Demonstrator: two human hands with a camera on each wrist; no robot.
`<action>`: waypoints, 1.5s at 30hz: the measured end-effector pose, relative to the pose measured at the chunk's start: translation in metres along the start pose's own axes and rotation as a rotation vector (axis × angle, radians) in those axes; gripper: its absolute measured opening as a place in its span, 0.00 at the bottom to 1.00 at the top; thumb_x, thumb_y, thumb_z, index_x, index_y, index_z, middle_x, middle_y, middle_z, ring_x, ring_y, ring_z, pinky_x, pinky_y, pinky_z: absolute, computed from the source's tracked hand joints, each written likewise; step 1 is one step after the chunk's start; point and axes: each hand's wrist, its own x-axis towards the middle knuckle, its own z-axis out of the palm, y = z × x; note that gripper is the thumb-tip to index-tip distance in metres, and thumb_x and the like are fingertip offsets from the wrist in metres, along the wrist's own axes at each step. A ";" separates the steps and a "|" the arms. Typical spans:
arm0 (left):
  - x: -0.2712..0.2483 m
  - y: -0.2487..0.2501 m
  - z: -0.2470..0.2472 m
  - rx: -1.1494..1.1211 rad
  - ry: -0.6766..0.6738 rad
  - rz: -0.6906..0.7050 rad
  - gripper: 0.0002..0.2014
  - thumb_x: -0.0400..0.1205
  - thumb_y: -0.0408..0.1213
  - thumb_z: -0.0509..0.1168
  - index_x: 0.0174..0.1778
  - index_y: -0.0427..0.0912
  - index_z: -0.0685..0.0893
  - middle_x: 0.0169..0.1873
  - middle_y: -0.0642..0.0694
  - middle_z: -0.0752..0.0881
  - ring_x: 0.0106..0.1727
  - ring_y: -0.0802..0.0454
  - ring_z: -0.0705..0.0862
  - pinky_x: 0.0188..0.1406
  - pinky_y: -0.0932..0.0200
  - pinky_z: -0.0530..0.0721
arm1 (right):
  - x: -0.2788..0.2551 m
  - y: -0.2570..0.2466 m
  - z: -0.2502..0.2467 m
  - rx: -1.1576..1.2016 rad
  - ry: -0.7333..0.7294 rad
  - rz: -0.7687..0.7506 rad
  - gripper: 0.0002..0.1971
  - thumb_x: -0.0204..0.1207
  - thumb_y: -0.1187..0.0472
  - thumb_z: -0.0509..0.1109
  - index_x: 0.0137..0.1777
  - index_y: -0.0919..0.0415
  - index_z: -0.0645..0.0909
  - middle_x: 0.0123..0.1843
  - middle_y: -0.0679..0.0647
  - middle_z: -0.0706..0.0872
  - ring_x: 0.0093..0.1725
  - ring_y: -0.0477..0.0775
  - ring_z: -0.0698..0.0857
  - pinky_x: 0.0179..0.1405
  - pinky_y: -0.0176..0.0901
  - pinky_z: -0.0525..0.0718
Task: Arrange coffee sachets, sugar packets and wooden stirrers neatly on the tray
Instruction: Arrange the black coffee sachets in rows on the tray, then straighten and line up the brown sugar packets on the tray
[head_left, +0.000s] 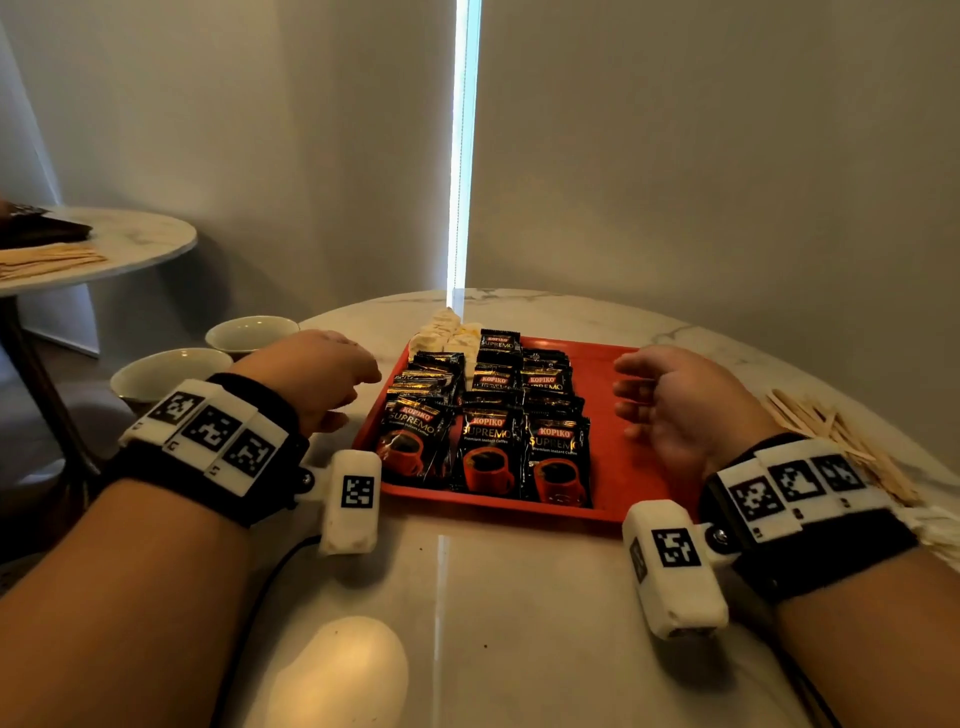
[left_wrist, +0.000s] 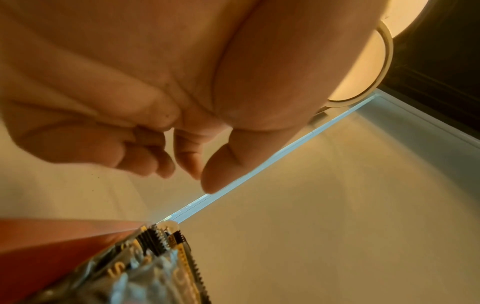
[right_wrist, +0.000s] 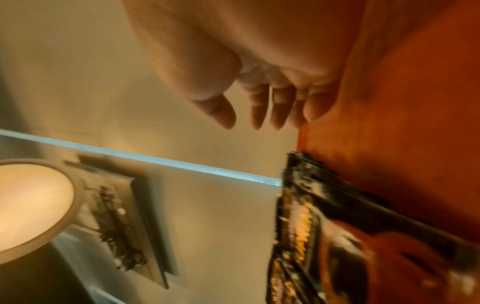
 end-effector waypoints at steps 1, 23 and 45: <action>0.000 0.000 0.001 -0.031 -0.003 -0.015 0.06 0.83 0.32 0.67 0.55 0.38 0.83 0.41 0.44 0.84 0.39 0.50 0.83 0.41 0.49 0.85 | -0.006 -0.006 0.000 -0.069 -0.029 -0.040 0.05 0.82 0.58 0.65 0.49 0.58 0.82 0.42 0.55 0.81 0.39 0.53 0.79 0.32 0.45 0.75; -0.023 0.017 -0.008 0.081 -0.267 -0.215 0.07 0.85 0.38 0.64 0.53 0.39 0.77 0.48 0.28 0.88 0.49 0.33 0.89 0.60 0.36 0.86 | -0.074 -0.029 -0.019 -1.214 -0.430 0.146 0.15 0.78 0.62 0.74 0.61 0.68 0.88 0.35 0.49 0.83 0.32 0.47 0.78 0.34 0.39 0.78; -0.092 0.115 0.039 -0.489 -0.420 0.275 0.03 0.83 0.41 0.63 0.44 0.47 0.78 0.43 0.48 0.83 0.43 0.51 0.84 0.40 0.53 0.79 | -0.085 -0.045 -0.055 -0.978 -0.348 0.062 0.06 0.80 0.63 0.72 0.52 0.56 0.90 0.39 0.47 0.90 0.43 0.48 0.84 0.46 0.46 0.82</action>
